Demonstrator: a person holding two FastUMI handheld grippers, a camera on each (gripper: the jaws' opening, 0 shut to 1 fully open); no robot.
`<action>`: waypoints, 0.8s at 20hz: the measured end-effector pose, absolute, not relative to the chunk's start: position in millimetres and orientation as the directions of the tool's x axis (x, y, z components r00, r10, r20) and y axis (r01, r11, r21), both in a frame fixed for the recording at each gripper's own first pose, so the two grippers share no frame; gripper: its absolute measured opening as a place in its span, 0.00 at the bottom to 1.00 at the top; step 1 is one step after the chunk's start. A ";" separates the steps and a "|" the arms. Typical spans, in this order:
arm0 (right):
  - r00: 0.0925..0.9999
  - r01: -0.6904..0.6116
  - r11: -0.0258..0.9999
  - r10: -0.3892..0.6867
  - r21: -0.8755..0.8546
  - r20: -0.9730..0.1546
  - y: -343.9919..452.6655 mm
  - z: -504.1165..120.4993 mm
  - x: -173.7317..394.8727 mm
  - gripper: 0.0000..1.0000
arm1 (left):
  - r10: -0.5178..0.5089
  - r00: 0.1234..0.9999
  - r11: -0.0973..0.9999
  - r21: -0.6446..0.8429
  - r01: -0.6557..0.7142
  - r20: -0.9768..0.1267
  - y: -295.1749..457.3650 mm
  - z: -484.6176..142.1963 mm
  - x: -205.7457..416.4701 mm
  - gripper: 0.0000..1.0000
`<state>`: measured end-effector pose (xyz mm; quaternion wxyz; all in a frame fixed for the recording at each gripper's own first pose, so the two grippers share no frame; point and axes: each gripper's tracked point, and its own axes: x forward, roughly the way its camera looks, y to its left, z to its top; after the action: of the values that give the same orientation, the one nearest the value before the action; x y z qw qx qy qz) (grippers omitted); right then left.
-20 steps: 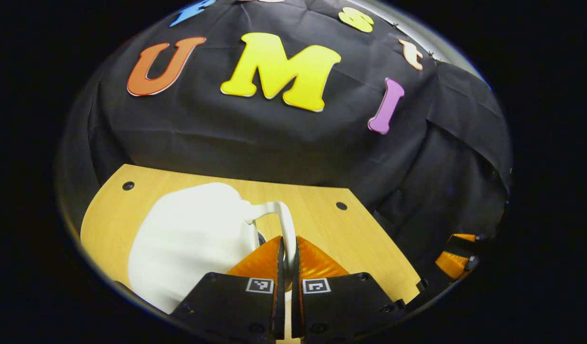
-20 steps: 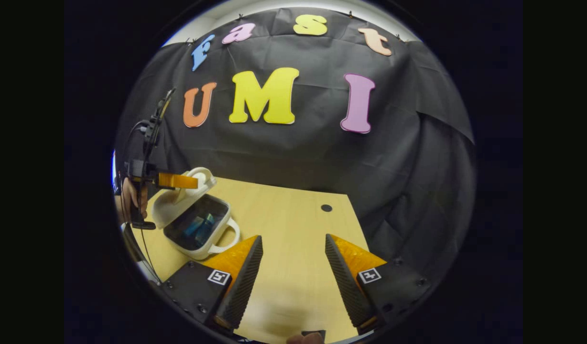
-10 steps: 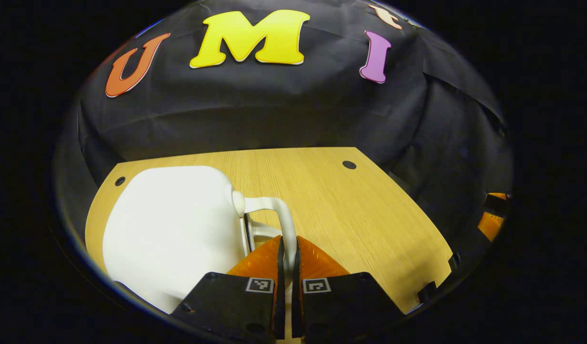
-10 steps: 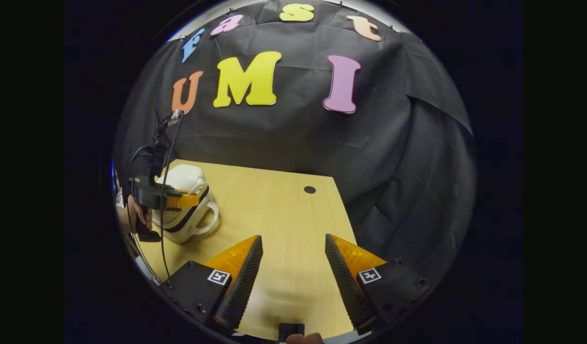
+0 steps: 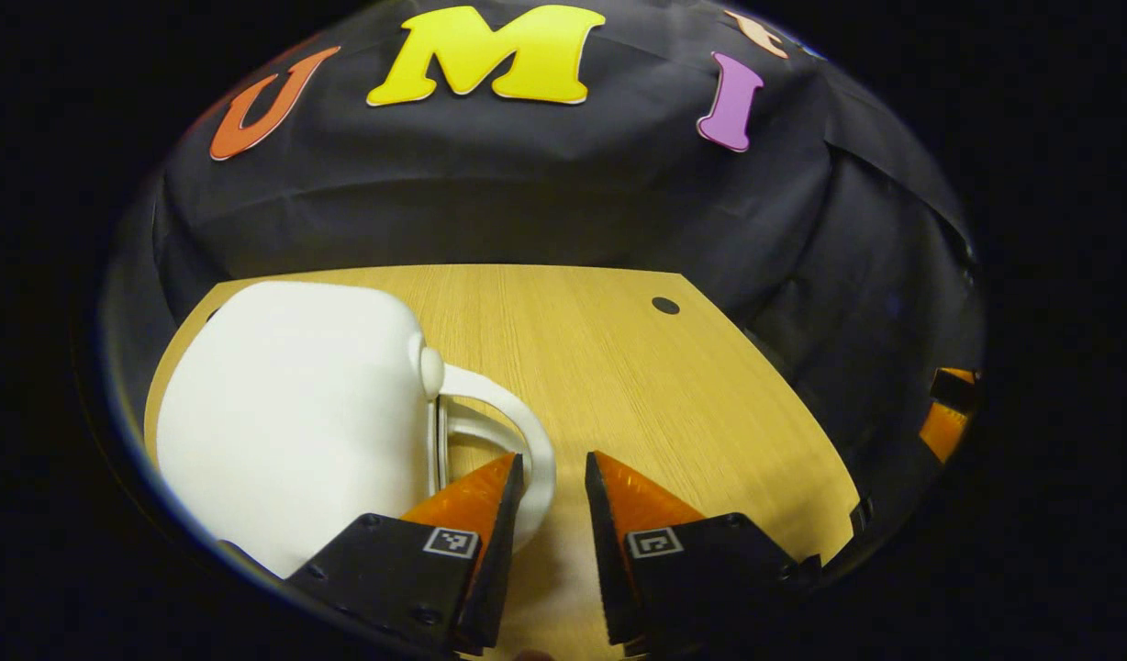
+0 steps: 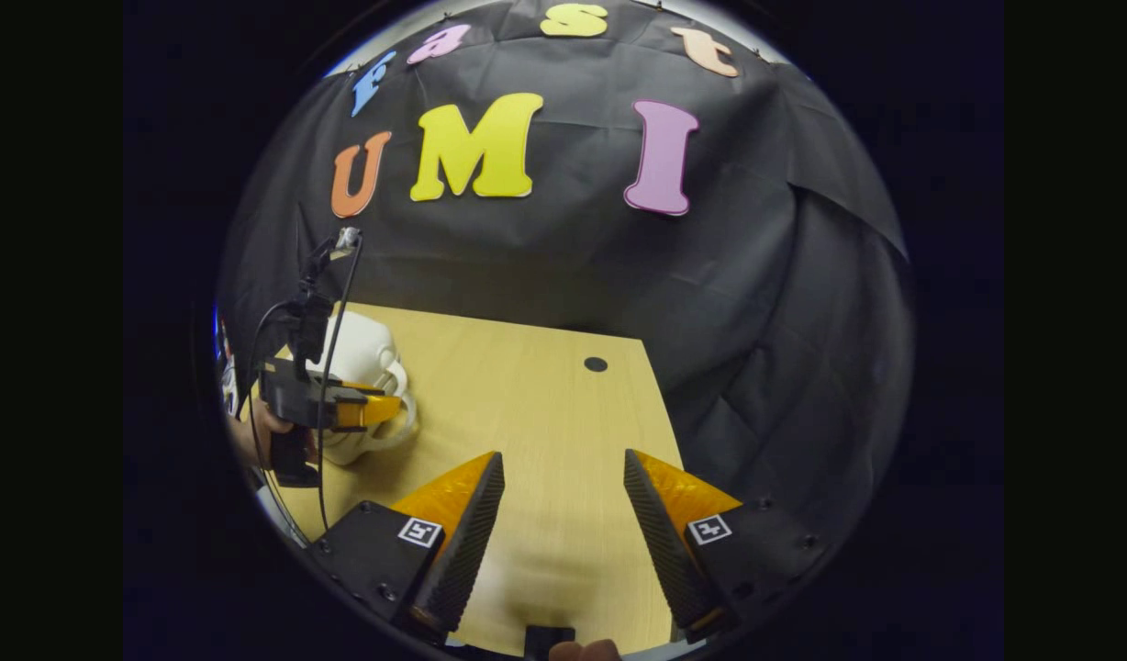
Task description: First open the suitcase, pack the skin care products into it, and then close the suitcase.
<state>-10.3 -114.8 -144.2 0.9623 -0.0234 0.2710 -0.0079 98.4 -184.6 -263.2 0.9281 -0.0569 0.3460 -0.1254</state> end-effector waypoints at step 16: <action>0.999 -0.005 0.999 0.007 0.041 -0.036 -31.9 32.6 68.2 0.77 | -0.055 0.992 0.998 0.044 0.050 0.114 -102.4 50.8 95.0 0.97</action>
<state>68.2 -31.9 32.6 0.9996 0.0206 0.0183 0.0029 95.0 -102.4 50.8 0.9978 0.0205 -0.0575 -0.0265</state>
